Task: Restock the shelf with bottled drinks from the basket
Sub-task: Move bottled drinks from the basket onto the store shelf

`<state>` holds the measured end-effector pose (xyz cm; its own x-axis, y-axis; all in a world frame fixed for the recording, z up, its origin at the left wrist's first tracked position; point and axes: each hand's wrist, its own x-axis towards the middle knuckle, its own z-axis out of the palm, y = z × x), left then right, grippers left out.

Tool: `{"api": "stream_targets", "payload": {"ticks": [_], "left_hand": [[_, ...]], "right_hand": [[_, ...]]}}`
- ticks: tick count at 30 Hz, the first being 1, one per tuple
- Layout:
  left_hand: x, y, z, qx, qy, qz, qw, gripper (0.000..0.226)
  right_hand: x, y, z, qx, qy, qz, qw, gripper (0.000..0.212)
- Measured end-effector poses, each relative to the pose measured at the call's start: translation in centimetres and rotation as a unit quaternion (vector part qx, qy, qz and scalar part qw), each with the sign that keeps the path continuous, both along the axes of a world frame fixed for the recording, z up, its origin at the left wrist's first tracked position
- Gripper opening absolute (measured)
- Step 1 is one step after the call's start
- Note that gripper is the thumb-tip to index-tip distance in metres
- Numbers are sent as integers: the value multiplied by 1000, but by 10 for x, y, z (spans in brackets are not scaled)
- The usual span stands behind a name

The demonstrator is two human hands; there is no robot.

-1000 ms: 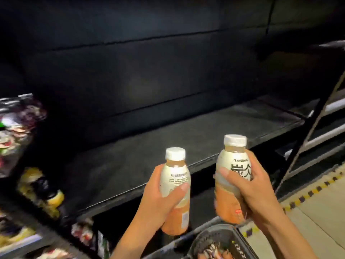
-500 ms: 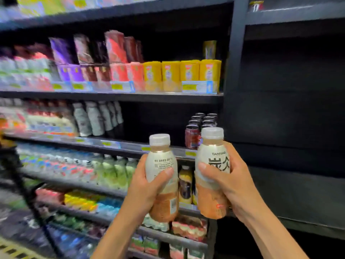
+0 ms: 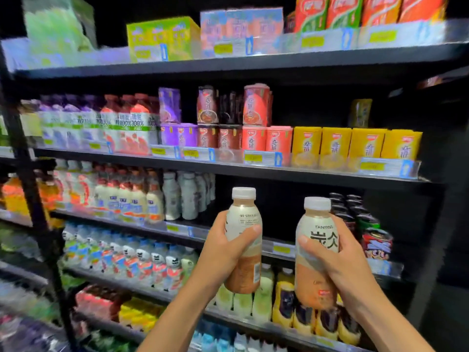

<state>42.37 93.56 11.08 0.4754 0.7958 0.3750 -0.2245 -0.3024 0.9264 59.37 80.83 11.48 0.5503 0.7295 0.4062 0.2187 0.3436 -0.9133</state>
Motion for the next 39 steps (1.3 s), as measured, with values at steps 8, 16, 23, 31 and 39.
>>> {"api": "stream_targets", "payload": {"ticks": [8,16,23,31,39], "left_hand": [[48,75,12,2,-30,-25,999,39],[80,129,1,-3,7,-39,999,32],[100,165,3,90,37,-120,988,50],[109,194,-10,133,81,-130,979,63],[148,231,-37,65,78,-35,994,45]], "right_hand": [[27,77,9,9,-31,-26,999,52],[46,130,7,8,-30,-42,999,54],[56,153,4,-2,-117,-33,993,59],[72,169,-14,-21,-196,-66,978,61],[110,216,-36,29,-56,-173,983,48]]}}
